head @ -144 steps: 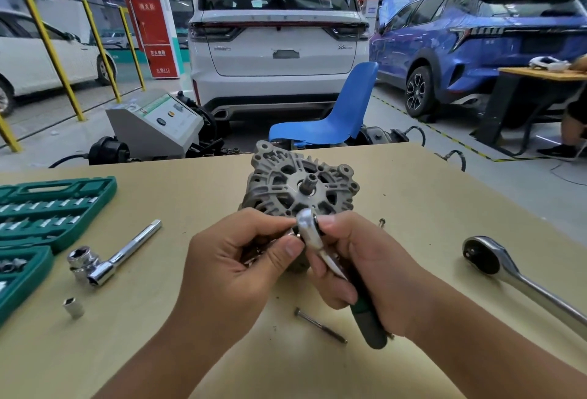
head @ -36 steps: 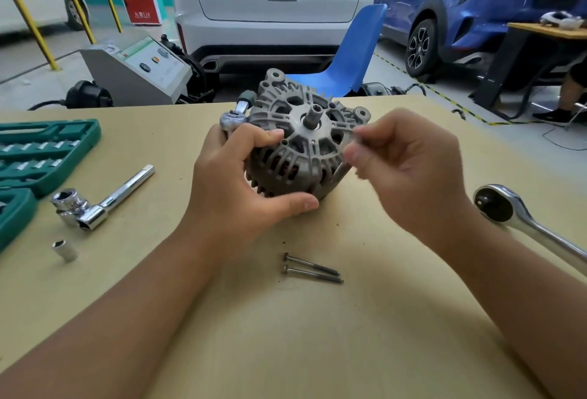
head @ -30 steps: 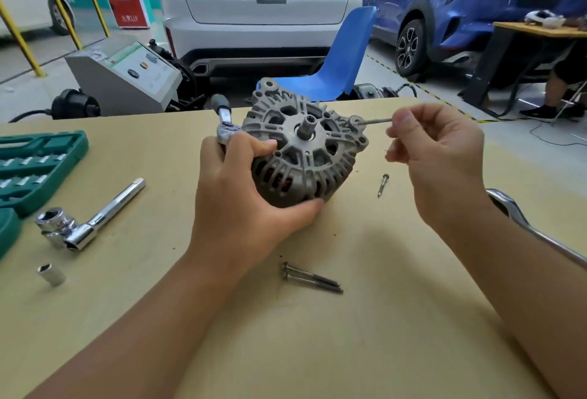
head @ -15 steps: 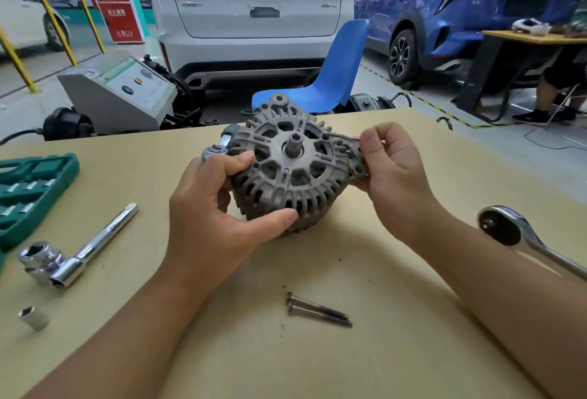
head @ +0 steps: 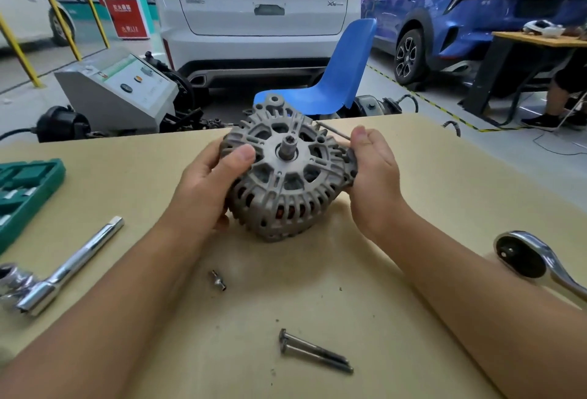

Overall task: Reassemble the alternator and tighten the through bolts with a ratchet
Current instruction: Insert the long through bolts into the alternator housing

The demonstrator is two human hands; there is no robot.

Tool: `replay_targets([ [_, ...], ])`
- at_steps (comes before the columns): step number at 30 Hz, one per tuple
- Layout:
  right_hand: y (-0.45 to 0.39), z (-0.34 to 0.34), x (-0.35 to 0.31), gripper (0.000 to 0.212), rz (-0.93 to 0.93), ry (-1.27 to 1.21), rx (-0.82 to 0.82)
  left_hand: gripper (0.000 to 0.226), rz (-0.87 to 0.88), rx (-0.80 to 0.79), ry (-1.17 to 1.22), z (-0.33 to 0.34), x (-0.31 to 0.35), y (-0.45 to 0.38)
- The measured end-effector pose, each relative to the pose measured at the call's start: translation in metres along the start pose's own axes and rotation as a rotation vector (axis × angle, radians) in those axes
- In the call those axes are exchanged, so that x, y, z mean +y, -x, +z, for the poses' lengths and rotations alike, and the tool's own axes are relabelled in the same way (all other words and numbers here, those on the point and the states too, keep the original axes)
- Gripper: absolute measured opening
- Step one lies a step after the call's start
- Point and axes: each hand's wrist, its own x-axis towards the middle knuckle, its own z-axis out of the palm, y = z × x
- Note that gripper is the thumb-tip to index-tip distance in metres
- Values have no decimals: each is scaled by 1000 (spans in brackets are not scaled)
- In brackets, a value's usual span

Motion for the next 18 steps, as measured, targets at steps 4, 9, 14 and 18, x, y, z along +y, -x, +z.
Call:
replay_targets([
  [4,6,8,-12,33,15,89,77,29,-8,-10,-87,0,11,5],
  [9,9,5,-11,33,232,116,120,35,-198,-16,-216,-7,34,8],
  [14,11,-5,-22,31,28,378,147,34,-307,-79,-129,-15,40,7],
  [18,14,-19,-49,28,-99,174,173,47,-334,-26,-105,-7,41,4],
])
